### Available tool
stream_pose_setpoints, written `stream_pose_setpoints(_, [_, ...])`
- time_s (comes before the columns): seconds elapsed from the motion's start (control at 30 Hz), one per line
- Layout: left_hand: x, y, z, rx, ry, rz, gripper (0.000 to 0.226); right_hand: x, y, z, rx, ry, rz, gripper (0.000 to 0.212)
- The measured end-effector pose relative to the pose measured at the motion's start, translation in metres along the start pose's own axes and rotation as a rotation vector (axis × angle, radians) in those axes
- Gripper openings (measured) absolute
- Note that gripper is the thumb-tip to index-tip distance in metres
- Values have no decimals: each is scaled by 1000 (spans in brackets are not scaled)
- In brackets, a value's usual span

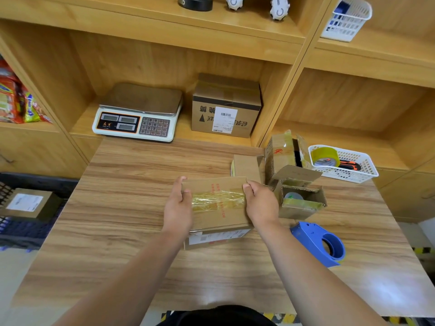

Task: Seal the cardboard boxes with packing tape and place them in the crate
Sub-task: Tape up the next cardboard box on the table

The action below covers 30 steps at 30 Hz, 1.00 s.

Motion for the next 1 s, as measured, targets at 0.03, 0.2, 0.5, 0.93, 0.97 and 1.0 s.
stream_pose_setpoints(0.03, [-1,0,0,-2,-3,1,38,-1,-1,-1,-17,37,26,39])
stream_pose_setpoints(0.2, [-3,-1,1,-20,-15,-5,38,-16,-11,-5,268,255,40,61])
stream_pose_setpoints(0.5, [-9,-5,1,-59,34,-4,41,-19,-16,-4,438,133,-10,47])
stream_pose_setpoints(0.93, [-20,2,-3,123,22,-13,77,-27,32,-15,-266,224,182,108])
stream_pose_setpoints(0.97, [-20,2,-4,115,17,-20,66,-25,32,-16,-254,236,155,110])
stream_pose_setpoints(1.0, [-20,2,-5,105,15,-27,54,-23,32,-17,-234,241,137,110])
Point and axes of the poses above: each hand's wrist, its own x-axis towards the middle knuckle, its own z-axis out of the back of the hand, y = z × x, the point moved 4 cm from there along x, towards the middle knuckle, and after that the axes turned 10 degrees about z, right-handed, at the moved point
